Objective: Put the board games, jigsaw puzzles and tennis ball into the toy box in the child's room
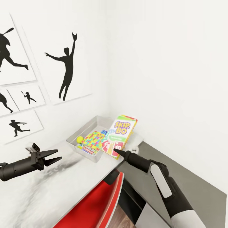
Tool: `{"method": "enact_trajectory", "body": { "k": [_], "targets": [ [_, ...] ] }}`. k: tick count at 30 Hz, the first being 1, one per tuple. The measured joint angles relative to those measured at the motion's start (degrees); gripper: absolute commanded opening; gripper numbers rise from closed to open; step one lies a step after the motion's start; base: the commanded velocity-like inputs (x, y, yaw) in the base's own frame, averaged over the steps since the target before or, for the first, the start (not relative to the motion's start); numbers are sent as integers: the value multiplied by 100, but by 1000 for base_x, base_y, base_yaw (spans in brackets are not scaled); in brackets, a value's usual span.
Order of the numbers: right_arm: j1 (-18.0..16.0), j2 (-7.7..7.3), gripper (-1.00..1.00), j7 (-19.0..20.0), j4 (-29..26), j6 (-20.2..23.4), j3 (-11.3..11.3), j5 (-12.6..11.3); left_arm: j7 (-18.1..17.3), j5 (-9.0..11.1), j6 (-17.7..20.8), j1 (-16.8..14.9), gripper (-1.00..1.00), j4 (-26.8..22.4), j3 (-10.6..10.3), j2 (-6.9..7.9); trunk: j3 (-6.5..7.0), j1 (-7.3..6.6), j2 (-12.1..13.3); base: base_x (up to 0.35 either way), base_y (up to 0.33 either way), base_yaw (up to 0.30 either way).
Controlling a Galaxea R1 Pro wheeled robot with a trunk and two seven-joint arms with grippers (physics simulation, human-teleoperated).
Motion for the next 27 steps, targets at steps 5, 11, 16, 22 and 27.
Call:
{"method": "enact_trajectory", "body": {
  "k": [5,11,16,22,27],
  "targets": [
    [-954,134,-100,-822,461,743,-56,-122,1,0,0,0,100,4,9,0,0,0,0,0,0,0],
    [-3008,565,-100,-1426,3557,438,-225,-160,2,-4,0,0,100,12,20,4,0,0,1,1,0,0],
    [-3438,615,-100,-1433,4518,-77,-244,-206,8,-9,0,1,100,25,25,6,0,-1,-1,72,0,0],
    [-3473,615,-100,-1405,4583,-112,-228,-217,10,-9,0,1,100,27,25,0,0,-1,-1,90,0,0],
    [-3477,613,-100,-1391,4496,-106,-210,-216,11,-9,0,1,100,26,26,-2,-2,-1,-1,35,0,24]
  ]
}}
